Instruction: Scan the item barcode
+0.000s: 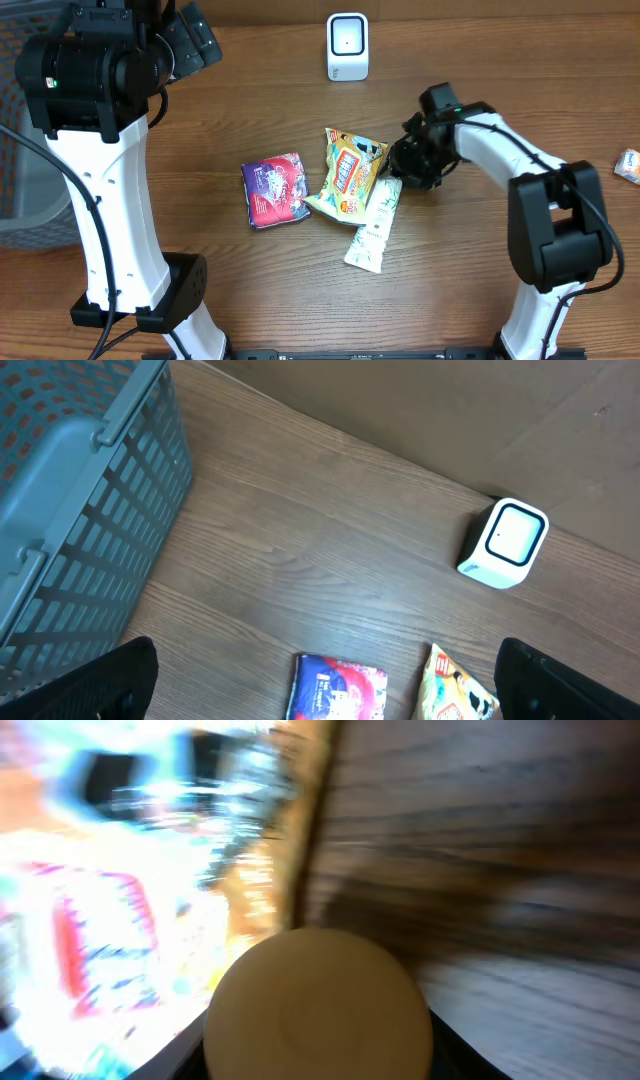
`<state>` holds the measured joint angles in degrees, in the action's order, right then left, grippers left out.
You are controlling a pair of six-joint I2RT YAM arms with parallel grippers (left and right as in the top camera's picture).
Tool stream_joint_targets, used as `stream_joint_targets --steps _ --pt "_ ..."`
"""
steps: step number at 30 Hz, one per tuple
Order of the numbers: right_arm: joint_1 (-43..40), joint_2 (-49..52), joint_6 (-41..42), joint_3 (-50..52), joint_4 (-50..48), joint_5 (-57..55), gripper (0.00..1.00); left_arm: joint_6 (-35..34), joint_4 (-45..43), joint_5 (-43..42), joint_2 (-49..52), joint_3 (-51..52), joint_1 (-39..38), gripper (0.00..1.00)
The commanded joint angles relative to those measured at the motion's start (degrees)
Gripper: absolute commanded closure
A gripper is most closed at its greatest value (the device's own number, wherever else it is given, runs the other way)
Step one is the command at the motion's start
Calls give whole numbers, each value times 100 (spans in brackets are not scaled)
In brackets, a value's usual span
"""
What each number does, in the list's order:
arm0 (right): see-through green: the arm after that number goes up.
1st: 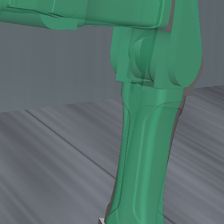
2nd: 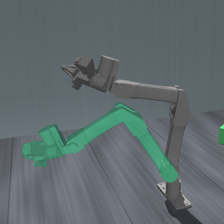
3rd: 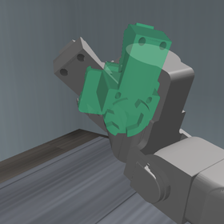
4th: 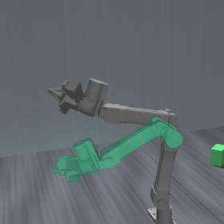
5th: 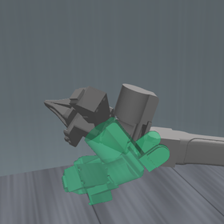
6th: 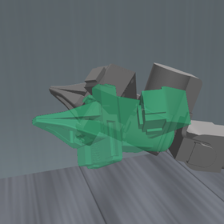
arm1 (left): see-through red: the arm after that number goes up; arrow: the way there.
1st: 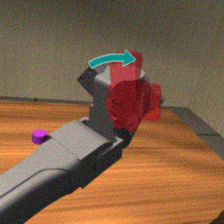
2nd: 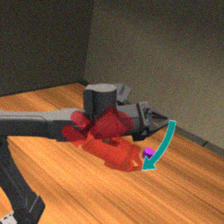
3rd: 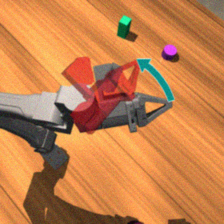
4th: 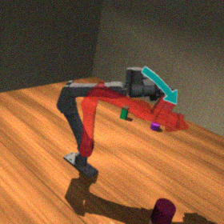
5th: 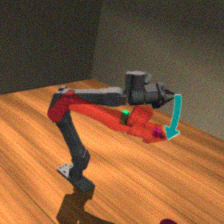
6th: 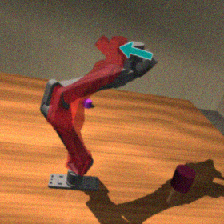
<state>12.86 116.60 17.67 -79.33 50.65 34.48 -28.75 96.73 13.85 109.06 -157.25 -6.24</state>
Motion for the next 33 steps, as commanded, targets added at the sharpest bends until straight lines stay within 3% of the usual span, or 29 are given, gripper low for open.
stream_joint_targets --steps 1,8,15,20,33 --pt "-251 -22 -643 -389 72 1775 82 2 7 -35 35 0 24 0" --pt "-599 -24 -1453 -407 72 2787 89 2 7 -35 35 0 22 0" --pt "-651 -24 -2973 -407 44 3803 89 2 7 -35 35 0 24 0" --pt "-640 -22 -4238 -404 -529 5449 89 2 7 -37 35 0 22 0" --pt "-352 -20 -4262 -400 -3495 5545 92 2 7 -35 35 0 22 0"
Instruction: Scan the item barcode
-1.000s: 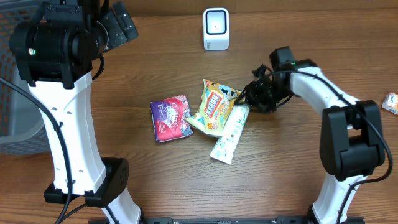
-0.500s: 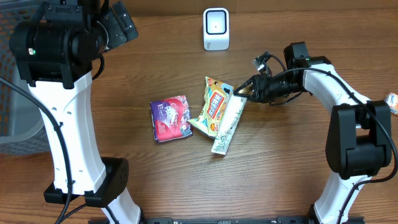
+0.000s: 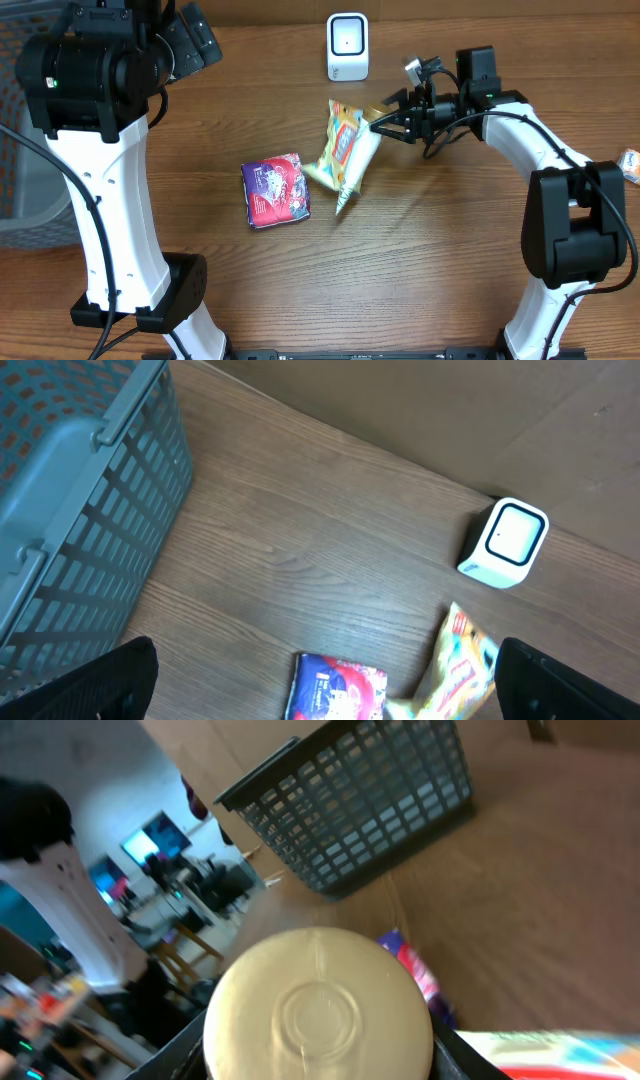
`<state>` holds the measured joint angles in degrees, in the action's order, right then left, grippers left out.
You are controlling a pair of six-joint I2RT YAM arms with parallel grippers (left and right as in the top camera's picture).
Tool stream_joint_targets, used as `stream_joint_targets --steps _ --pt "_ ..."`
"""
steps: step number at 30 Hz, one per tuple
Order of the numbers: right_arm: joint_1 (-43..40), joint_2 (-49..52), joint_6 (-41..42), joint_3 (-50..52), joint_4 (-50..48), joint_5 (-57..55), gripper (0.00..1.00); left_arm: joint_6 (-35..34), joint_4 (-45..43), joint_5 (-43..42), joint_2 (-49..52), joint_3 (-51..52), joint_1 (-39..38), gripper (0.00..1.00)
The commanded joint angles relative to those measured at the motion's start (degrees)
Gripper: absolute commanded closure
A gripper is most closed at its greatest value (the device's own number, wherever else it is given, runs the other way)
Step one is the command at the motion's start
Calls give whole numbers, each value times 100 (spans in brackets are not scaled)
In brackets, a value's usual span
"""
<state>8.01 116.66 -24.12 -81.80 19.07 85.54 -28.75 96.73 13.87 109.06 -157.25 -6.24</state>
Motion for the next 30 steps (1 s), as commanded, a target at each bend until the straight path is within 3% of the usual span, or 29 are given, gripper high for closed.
stream_joint_targets --steps 1,10,26,30 --pt "153 -26 -83 -153 -468 439 93 2 7 -37 35 0 22 0" --pt "396 -15 444 -153 -1252 442 96 2 7 -39 35 0 22 0" --pt "911 391 -42 -26 -1429 382 96 2 7 -37 35 0 22 0" --pt "914 391 -39 7 -1228 -232 94 2 7 -39 35 0 22 0"
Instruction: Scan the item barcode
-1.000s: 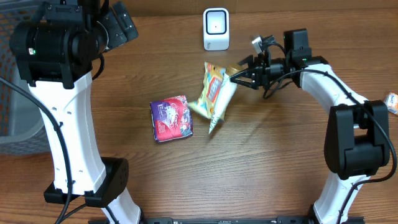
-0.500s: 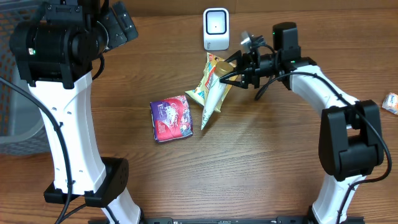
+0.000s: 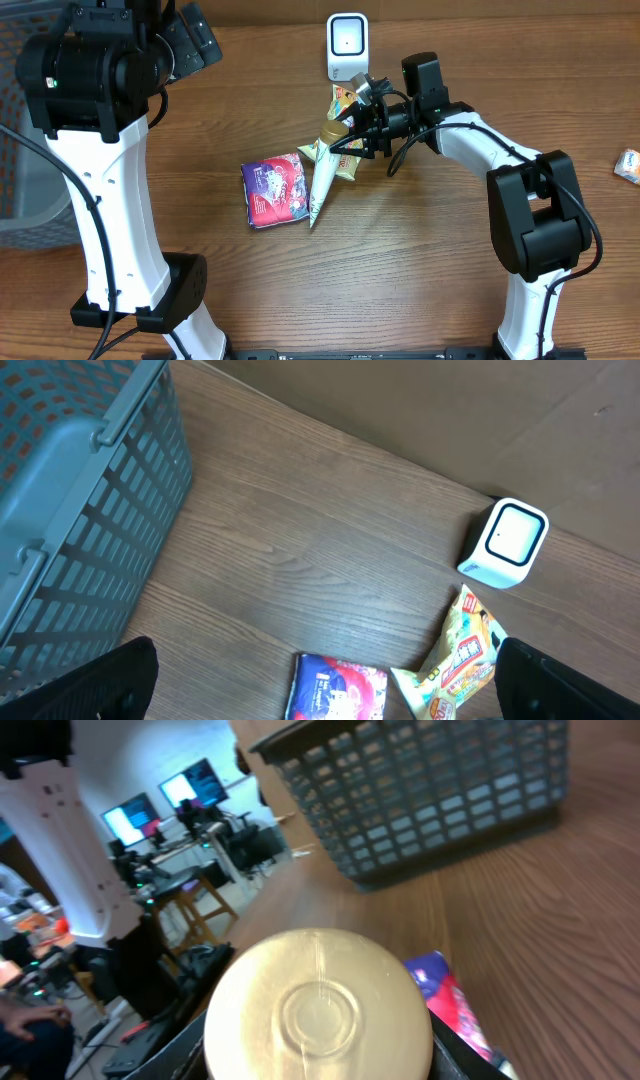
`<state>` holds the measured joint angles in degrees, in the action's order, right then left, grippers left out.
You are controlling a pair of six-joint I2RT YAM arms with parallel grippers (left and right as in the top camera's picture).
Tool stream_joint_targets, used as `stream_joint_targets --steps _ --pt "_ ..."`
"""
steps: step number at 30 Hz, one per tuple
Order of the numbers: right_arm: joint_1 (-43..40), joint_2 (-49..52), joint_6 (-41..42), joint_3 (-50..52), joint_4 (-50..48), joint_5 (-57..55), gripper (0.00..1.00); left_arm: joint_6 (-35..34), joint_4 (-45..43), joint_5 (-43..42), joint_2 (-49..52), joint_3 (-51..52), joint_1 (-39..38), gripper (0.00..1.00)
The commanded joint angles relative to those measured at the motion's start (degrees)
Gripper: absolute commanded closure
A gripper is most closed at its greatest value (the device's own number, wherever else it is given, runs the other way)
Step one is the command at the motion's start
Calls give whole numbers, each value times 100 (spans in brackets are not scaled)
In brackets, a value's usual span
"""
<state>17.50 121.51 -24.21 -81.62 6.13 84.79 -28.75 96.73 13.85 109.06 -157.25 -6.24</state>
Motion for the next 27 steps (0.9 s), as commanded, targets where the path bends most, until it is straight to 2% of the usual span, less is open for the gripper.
stream_joint_targets --steps 1,4,6,10,18,21,25,27 --pt "-35 -94 -31 -7 179 -356 91 2 7 -35 35 0 22 0" --pt "-35 -94 -33 -7 343 -787 85 2 7 -35 35 0 22 0" --pt "-35 -94 -35 -7 341 -960 85 2 7 -35 35 0 22 0" --pt "-37 -94 -275 -7 339 -1158 73 2 7 -37 35 0 22 0" --pt "-35 -94 -1316 -7 37 -1145 71 2 7 -35 35 0 22 0" --pt "-42 -94 -1716 -7 -278 -1150 67 2 7 -35 35 0 22 0" --pt "-76 -94 -1805 -9 -809 -1150 67 2 7 -35 35 0 22 0" --pt "-120 -94 -1803 -9 -1040 -1152 62 2 7 -35 35 0 22 0"
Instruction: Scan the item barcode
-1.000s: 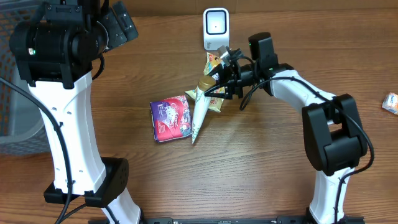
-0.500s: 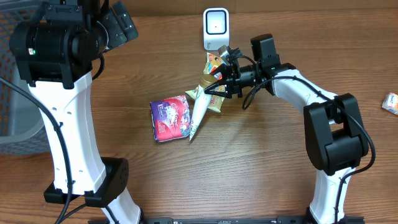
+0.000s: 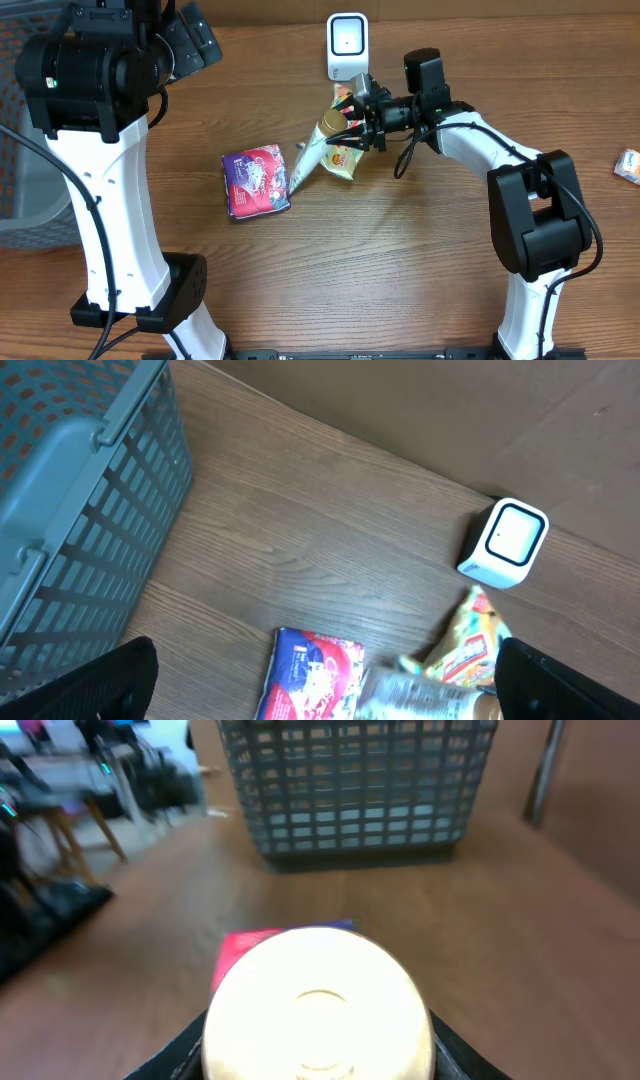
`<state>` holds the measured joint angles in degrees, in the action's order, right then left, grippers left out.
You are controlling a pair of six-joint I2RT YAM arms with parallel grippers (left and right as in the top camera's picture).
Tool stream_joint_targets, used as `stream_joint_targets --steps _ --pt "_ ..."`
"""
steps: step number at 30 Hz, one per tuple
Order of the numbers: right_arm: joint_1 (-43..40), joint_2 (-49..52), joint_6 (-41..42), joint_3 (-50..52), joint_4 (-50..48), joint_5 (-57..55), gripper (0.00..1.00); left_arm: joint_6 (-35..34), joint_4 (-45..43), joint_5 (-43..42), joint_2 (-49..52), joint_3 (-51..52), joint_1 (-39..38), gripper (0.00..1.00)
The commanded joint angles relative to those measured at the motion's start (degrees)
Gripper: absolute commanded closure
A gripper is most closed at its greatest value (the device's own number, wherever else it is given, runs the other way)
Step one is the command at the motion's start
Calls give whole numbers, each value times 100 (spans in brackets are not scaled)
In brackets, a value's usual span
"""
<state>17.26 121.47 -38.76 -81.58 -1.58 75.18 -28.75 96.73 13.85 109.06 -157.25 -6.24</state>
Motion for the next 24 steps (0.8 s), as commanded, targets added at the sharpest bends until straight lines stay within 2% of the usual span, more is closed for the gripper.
stream_joint_targets --steps 1,8,13,19,20,21,22,24 --pt "-125 -90 -348 -13 -345 -192 60 2 7 -35 35 0 22 0" --pt "-402 -90 -321 -13 -466 -173 58 2 7 -35 35 0 22 0" --pt "-557 -90 -302 -13 -463 404 25 2 7 -35 35 0 22 0" --pt "-586 -92 -131 -13 -485 702 16 2 7 -35 35 0 22 0" --pt "-586 -94 -131 -17 -490 798 13 2 7 -35 35 0 22 0" --pt "-586 -103 -103 -24 -509 925 0 2 7 -35 35 0 22 0" --pt "-588 -105 57 -24 -584 1047 0 2 7 -35 35 0 22 0" --pt "-599 -138 1067 -24 -1025 1399 0 2 7 -37 35 0 22 0"
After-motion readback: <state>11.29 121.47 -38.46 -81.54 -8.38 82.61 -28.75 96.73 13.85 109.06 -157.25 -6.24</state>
